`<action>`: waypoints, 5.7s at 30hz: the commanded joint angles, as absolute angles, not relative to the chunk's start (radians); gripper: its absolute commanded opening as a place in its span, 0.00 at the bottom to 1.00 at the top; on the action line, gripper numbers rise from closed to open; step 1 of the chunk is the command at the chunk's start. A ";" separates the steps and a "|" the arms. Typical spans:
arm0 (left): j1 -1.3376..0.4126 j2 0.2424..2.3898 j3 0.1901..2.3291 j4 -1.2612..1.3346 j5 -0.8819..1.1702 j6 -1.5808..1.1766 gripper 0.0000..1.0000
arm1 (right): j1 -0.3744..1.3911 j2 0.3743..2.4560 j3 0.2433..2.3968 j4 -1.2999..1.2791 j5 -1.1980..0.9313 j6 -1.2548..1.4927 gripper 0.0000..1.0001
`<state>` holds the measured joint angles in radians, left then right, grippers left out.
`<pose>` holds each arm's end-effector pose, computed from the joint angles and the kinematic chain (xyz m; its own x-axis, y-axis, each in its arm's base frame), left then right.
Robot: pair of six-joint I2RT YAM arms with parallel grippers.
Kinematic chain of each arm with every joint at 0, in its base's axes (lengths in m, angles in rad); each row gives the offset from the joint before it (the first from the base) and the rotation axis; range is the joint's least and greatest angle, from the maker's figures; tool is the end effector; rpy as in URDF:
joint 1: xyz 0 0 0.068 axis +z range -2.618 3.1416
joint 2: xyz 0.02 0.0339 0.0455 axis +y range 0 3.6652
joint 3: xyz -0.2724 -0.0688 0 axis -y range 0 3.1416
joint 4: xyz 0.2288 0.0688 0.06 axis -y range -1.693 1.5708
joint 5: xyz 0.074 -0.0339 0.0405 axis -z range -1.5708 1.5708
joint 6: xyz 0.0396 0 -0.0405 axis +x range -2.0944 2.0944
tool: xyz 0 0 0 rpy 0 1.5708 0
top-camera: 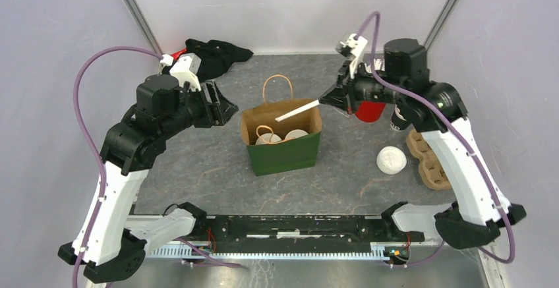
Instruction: Pack the takeout coffee
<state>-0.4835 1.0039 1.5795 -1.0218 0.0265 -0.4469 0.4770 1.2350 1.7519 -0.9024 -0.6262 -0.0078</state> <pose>0.1194 -0.0639 0.4691 -0.5545 -0.1968 -0.8086 0.2730 0.8748 -0.4002 0.1651 0.1114 0.4960 -0.3274 -0.1763 -0.9283 -0.8570 0.4691 0.2131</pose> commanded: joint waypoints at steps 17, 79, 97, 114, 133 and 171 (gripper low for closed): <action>-0.481 0.997 1.523 -0.948 0.017 -0.474 0.69 | 0.767 1.572 2.011 -1.089 -0.045 -0.100 0.00; -0.480 1.046 1.520 -0.893 0.068 -0.345 0.72 | 0.030 1.731 1.593 -0.549 0.100 0.035 0.33; -0.480 1.026 1.513 -0.891 0.067 -0.342 0.72 | 0.029 1.530 1.633 -0.640 0.101 0.014 0.00; -0.480 0.998 1.530 -0.923 0.088 -0.371 0.72 | 0.031 1.085 1.700 -0.615 -0.703 0.074 0.00; -0.480 0.938 1.503 -0.959 0.104 -0.407 0.71 | 0.483 1.236 1.706 -0.848 -0.644 -0.066 0.00; -0.480 0.954 1.842 -0.751 -0.042 -0.337 1.00 | 0.898 0.962 1.883 -0.926 0.614 0.140 0.98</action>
